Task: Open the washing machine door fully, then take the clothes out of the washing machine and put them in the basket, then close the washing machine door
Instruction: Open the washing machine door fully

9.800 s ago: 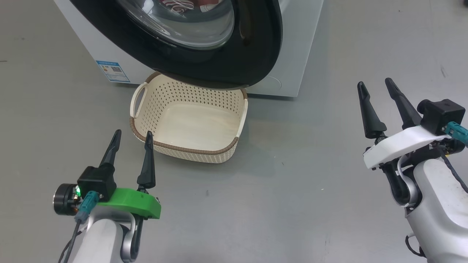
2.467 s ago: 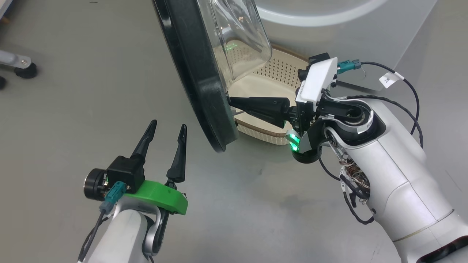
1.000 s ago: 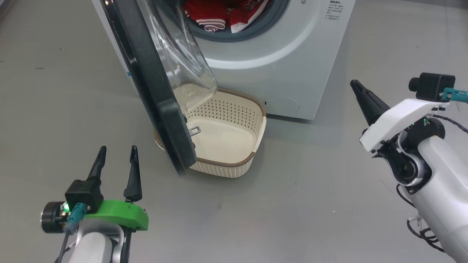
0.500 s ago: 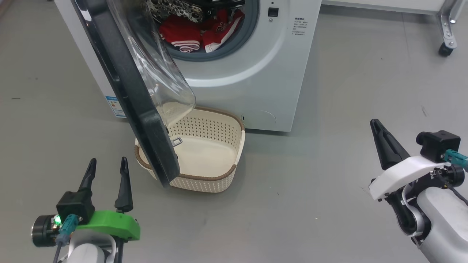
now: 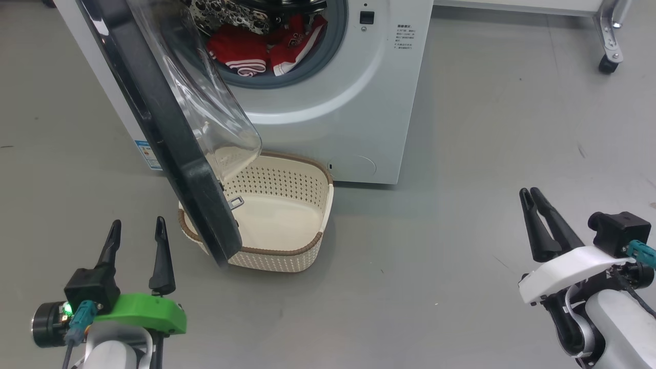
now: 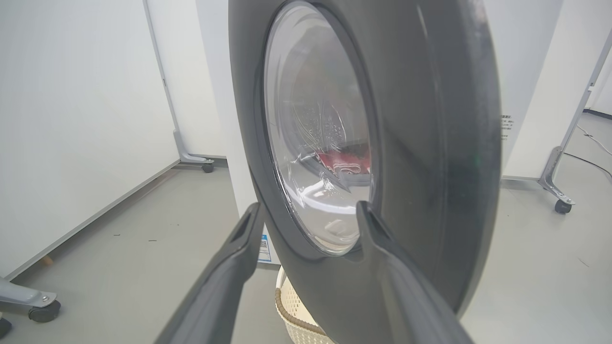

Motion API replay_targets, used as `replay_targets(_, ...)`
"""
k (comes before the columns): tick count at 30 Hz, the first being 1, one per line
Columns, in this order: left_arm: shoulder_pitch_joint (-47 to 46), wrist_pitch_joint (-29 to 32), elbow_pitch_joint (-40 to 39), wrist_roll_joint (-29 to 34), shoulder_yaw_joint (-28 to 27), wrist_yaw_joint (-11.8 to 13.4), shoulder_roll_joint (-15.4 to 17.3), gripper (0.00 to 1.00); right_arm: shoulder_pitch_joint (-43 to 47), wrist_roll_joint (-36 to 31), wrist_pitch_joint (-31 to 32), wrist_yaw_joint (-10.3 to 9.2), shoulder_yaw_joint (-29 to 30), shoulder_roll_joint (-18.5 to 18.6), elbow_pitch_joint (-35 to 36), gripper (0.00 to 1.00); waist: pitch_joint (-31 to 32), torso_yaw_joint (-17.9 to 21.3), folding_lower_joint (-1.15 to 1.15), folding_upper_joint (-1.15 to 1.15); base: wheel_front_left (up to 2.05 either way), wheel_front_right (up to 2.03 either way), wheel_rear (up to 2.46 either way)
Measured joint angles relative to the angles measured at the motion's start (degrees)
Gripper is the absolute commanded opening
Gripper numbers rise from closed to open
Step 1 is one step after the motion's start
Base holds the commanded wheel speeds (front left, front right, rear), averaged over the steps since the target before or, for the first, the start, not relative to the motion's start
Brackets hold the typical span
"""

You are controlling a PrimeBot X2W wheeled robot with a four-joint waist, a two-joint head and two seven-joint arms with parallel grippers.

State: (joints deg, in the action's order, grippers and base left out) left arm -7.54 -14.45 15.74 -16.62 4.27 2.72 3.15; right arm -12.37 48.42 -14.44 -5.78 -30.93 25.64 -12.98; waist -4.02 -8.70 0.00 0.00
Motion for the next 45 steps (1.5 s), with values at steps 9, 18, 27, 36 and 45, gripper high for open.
replay_targets(9, 0.25, 0.00, -0.20, 0.16, -0.90, -0.14, -0.02, 1.00, 3.31, -5.59, 0.00, -0.45, 5.31, -2.50, 4.74, 1.00, -0.04, 0.66, 0.00, 0.00, 0.00, 0.00, 0.00)
replay_targets(18, 0.55, 0.00, -0.20, 0.54, -1.14, -0.79, -0.08, 1.00, 7.00, -9.20, 0.00, -0.88, 7.27, -4.19, 7.05, 1.00, 0.14, 1.14, 0.00, 0.00, 0.00, 0.00, 0.00)
replay_targets(27, 0.75, 0.00, -0.13, 1.05, -1.08, -1.34, -0.26, 1.00, 9.59, -10.88, 0.00, -0.92, 8.70, -5.75, 8.31, 1.00, 0.36, 1.01, 0.00, 0.00, 0.00, 0.00, 0.00)
replay_targets(36, 1.24, 0.00, -0.01, 1.14, -1.15, -1.59, -0.31, 1.00, 11.24, -12.81, 0.00, -0.93, 9.62, -6.46, 9.15, 1.00, 0.27, 1.10, 0.00, 0.00, 0.00, 0.00, 0.00)
replay_targets(45, 1.25, 0.01, 0.11, 2.11, -0.62, -2.53, -0.44, 1.00, 12.04, -14.04, 0.00, -0.93, 10.26, -7.06, 9.54, 1.00, 0.04, 1.22, 0.00, 0.00, 0.00, 0.00, 0.00)
